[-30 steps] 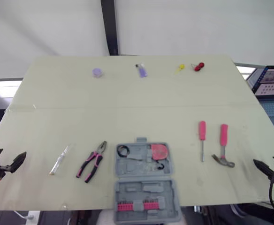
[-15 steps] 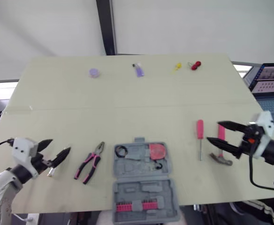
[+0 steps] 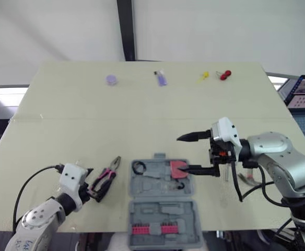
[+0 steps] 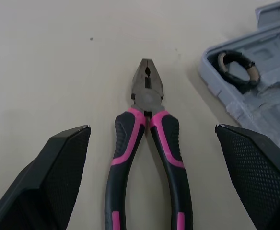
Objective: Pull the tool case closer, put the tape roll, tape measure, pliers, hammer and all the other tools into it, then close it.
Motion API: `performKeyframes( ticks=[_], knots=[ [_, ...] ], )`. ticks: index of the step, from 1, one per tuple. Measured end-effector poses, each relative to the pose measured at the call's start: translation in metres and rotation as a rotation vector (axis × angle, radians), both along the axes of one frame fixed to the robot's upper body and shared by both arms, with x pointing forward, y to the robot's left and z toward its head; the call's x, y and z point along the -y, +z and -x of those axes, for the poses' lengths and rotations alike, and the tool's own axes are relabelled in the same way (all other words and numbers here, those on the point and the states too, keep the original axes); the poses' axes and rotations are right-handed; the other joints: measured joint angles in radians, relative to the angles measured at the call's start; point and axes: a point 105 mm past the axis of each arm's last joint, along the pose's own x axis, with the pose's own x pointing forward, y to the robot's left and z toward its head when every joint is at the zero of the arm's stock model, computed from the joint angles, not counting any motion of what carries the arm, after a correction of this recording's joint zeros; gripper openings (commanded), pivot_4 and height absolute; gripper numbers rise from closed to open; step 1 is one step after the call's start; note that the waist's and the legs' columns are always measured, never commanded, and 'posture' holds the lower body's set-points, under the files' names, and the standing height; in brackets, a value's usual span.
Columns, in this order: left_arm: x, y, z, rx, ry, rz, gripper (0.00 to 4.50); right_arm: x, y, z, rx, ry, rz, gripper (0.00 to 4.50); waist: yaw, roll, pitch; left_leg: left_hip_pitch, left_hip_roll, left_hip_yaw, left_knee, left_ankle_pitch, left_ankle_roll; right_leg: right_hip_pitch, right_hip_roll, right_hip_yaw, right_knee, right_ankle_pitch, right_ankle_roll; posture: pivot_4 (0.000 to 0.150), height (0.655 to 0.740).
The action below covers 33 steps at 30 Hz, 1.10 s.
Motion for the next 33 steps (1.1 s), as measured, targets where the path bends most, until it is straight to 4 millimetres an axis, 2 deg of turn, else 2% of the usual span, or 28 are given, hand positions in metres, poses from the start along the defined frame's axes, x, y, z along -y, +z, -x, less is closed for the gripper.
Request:
performKeyframes(
  ticks=[6, 12, 16, 31, 33],
  knots=[
    [0.002, -0.01, -0.005, -0.033, 0.017, -0.052, 4.5, -0.005, 0.009, 0.0, 0.015, 0.024, 0.007, 4.48, 0.007, 0.0, 0.0, 0.0, 0.0, 0.0, 0.0, 0.0, 0.0, 0.0, 0.0, 0.0, 0.0, 0.0, 0.0, 0.15, 0.74],
    [0.0, -0.015, -0.022, -0.047, 0.035, -0.08, 4.5, -0.007, 0.013, -0.001, 0.006, 0.027, 0.007, 4.48, 0.01, 0.0, 0.0, 0.0, 0.0, 0.0, 0.001, 0.0, 0.0, 0.0, 0.0, 0.0, 0.001, 0.0, 0.0, 0.15, 0.74],
    [0.005, -0.017, -0.029, -0.055, 0.018, -0.079, 4.5, -0.007, 0.014, -0.002, 0.002, 0.023, 0.014, 4.48, 0.009, 0.0, 0.0, 0.0, 0.0, 0.0, 0.001, 0.0, 0.0, 0.0, 0.0, 0.0, 0.001, 0.0, 0.0, 0.15, 0.74],
    [0.009, -0.023, -0.03, -0.102, 0.003, -0.137, 4.5, -0.008, 0.019, -0.003, 0.007, 0.022, 0.018, 4.48, 0.009, 0.001, 0.0, 0.0, 0.0, 0.0, 0.001, 0.0, 0.0, 0.0, 0.0, 0.0, 0.001, 0.0, 0.0, 0.15, 0.74],
    [0.009, -0.023, -0.03, -0.102, 0.001, -0.145, 3.93, -0.008, 0.019, -0.003, 0.006, 0.022, 0.018, 4.5, 0.009, 0.001, 0.0, 0.0, 0.0, 0.0, 0.001, 0.0, 0.0, 0.0, 0.0, 0.0, 0.001, 0.0, 0.0, 0.15, 0.74]
  ],
)
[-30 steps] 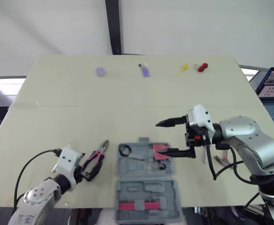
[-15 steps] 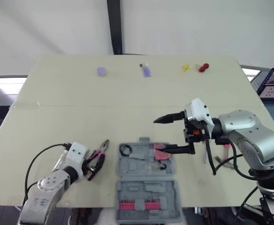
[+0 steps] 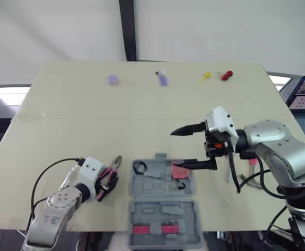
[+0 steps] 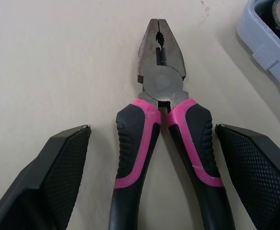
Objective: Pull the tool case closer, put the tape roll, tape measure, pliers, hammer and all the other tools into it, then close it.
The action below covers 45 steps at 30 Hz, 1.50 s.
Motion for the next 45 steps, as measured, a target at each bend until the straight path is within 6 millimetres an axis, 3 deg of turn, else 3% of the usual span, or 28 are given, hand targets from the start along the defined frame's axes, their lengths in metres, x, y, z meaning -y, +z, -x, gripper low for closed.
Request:
performKeyframes(
  ticks=[3, 4, 15, 19, 23, 28, 32, 39, 45],
  knots=[
    [-0.001, 0.0, 0.0, 0.002, -0.008, -0.024, 2.62, 0.0, 0.0, 0.0, -0.005, -0.002, 0.001, 4.5, 0.0, 0.0, 0.0, 0.0, 0.0, 0.0, 0.0, 0.0, 0.0, 0.0, 0.0, 0.0, 0.0, 0.0, 0.0, 0.15, 0.74],
    [-0.001, 0.0, 0.0, 0.004, -0.009, -0.028, 2.41, 0.0, 0.0, 0.0, -0.006, -0.001, 0.001, 4.5, 0.0, 0.0, 0.0, 0.0, 0.0, 0.0, 0.0, 0.0, 0.0, 0.0, 0.0, 0.0, 0.0, 0.0, 0.0, 0.15, 0.74],
    [-0.003, 0.0, 0.0, 0.029, -0.01, -0.011, 2.42, 0.0, 0.001, 0.0, -0.007, -0.001, 0.0, 4.5, 0.0, 0.001, -0.001, 0.0, 0.0, 0.0, 0.0, 0.0, 0.0, 0.0, 0.0, 0.0, 0.0, 0.0, 0.0, 0.15, 0.74],
    [-0.013, 0.007, -0.002, 0.034, -0.047, 0.032, 2.42, 0.0, 0.002, 0.0, -0.002, 0.001, -0.002, 4.5, 0.0, 0.001, 0.0, -0.001, 0.0, 0.0, 0.0, 0.0, 0.0, -0.001, 0.0, 0.0, 0.0, 0.0, 0.0, 0.15, 0.74],
    [-0.026, 0.039, -0.02, 0.119, -0.092, 0.062, 2.42, -0.006, 0.011, -0.003, 0.03, 0.014, -0.027, 4.5, -0.001, 0.0, 0.001, -0.005, 0.0, 0.0, 0.001, 0.0, 0.0, -0.005, 0.0, 0.0, 0.002, 0.0, 0.0, 0.15, 0.74],
    [-0.005, 0.093, -0.038, 0.265, -0.36, 0.086, 2.42, -0.013, 0.022, -0.01, 0.088, 0.022, 0.01, 4.5, -0.002, 0.001, 0.0, -0.015, 0.0, 0.0, 0.007, 0.0, 0.0, -0.014, 0.0, -0.001, 0.004, 0.001, 0.0, 0.15, 0.74],
    [0.027, 0.114, -0.047, 0.298, -0.628, 0.097, 2.42, -0.027, 0.031, -0.016, 0.152, 0.045, 0.049, 4.5, -0.009, 0.001, 0.001, -0.015, 0.0, 0.0, 0.008, 0.0, 0.0, -0.015, 0.0, -0.002, 0.008, 0.0, 0.0, 0.15, 0.74],
    [0.09, 0.108, -0.049, 0.248, -0.994, 0.069, 2.42, -0.038, 0.016, -0.029, 0.18, -0.013, 0.215, 4.5, -0.013, 0.001, 0.001, -0.017, 0.0, 0.0, 0.01, 0.0, 0.0, -0.017, 0.0, -0.003, 0.009, 0.0, 0.0, 0.15, 0.74],
    [0.105, 0.096, -0.044, 0.196, -1.1, 0.045, 2.42, -0.025, -0.001, -0.029, 0.086, -0.066, 0.357, 4.5, -0.03, 0.001, 0.001, -0.017, 0.0, 0.0, 0.01, 0.0, 0.0, -0.019, 0.0, -0.003, 0.01, 0.0, 0.0, 0.15, 0.74]
  ],
)
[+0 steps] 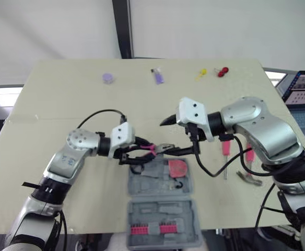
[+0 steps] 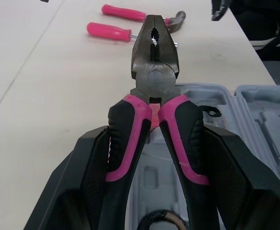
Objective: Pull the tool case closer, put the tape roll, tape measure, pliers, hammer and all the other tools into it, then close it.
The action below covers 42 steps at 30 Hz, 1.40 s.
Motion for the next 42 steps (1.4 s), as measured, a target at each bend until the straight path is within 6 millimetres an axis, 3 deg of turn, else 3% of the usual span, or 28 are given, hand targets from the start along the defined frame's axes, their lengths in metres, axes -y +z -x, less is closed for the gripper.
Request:
performKeyframes(
  ticks=[6, 12, 15, 42],
  knots=[
    [0.005, -0.002, 0.003, -0.021, -0.023, 0.005, 2.42, -0.002, -0.016, 0.009, -0.038, 0.011, 0.094, 4.5, -0.002, 0.0, 0.0, 0.0, 0.0, 0.0, 0.001, 0.0, 0.0, -0.001, 0.0, 0.0, 0.001, 0.0, 0.0, 0.15, 0.74],
    [0.009, -0.003, 0.004, -0.04, -0.027, 0.022, 2.42, -0.008, -0.057, 0.009, -0.077, -0.003, 0.143, 4.5, 0.006, 0.0, 0.0, -0.001, 0.0, 0.0, 0.002, 0.0, 0.0, 0.0, -0.001, 0.0, 0.001, 0.0, 0.0, 0.15, 0.74],
    [0.011, -0.002, 0.005, -0.039, -0.031, 0.024, 2.42, -0.004, -0.066, 0.007, -0.073, -0.019, 0.152, 4.5, 0.004, 0.0, 0.0, -0.001, 0.0, 0.0, 0.001, 0.0, 0.0, -0.001, -0.001, 0.0, 0.001, 0.0, 0.0, 0.15, 0.74],
    [0.007, -0.016, 0.005, -0.06, -0.016, -0.04, 2.42, -0.005, -0.053, 0.005, -0.043, -0.001, 0.145, 4.5, 0.003, 0.0, 0.0, -0.001, 0.0, 0.0, 0.002, 0.0, 0.0, -0.001, -0.001, 0.0, 0.002, 0.0, 0.0, 0.15, 0.74]
  ],
)
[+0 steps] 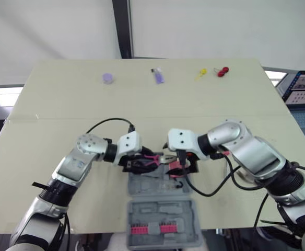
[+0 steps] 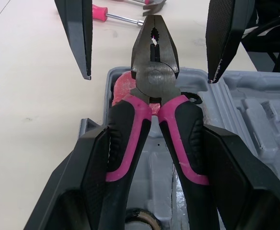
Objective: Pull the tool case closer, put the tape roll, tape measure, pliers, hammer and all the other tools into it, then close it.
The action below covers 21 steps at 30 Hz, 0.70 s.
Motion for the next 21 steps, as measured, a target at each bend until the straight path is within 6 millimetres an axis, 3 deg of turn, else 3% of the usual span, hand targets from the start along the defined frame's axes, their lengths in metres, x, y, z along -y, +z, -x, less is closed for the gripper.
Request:
performKeyframes(
  ticks=[2, 4, 5, 8, 21],
  knots=[
    [0.0015, 0.0, 0.0003, -0.001, -0.003, 0.005, 2.42, -0.0012, -0.0003, 0.0004, -0.005, 0.0, -0.003, 4.5, 0.0, 0.0, 0.0, 0.0, 0.0, 0.0, 0.0, 0.0, 0.0, 0.0, 0.0, 0.0, 0.0, 0.0, 0.0, 0.15, 0.74],
    [0.0025, -0.0001, 0.0005, -0.002, -0.005, 0.008, 2.42, -0.0031, -0.0003, 0.0008, -0.007, 0.004, -0.009, 3.98, -0.001, 0.0, 0.0, 0.0, 0.0, 0.0, 0.0, 0.0, 0.0, 0.0, 0.0, 0.0, 0.0, 0.0, 0.0, 0.15, 0.74],
    [0.0026, -0.0001, 0.0005, -0.002, -0.005, 0.008, 2.42, -0.0034, -0.0004, 0.0008, -0.008, 0.003, -0.01, 3.71, -0.001, 0.0, 0.0, 0.0, 0.0, 0.0, 0.0, 0.0, 0.0, 0.0, 0.0, 0.0, 0.0, 0.0, 0.0, 0.15, 0.74],
    [0.0026, -0.0001, 0.0005, -0.002, -0.005, 0.008, 2.42, -0.0037, -0.0005, 0.0007, -0.01, 0.001, -0.01, 2.33, -0.001, 0.0, 0.0, 0.0, 0.0, 0.0, 0.0, 0.0, 0.0, 0.0, 0.0, 0.0, 0.0, 0.0, 0.0, 0.15, 0.74],
    [0.0038, 0.0, 0.0007, -0.002, -0.007, 0.013, 2.42, -0.0036, -0.0012, 0.0006, -0.017, -0.007, -0.01, 2.33, -0.001, 0.0, 0.0, 0.0, 0.0, 0.0, 0.0, 0.0, 0.0, 0.0, 0.0, 0.0, 0.001, 0.0, 0.0, 0.15, 0.74]
  ],
)
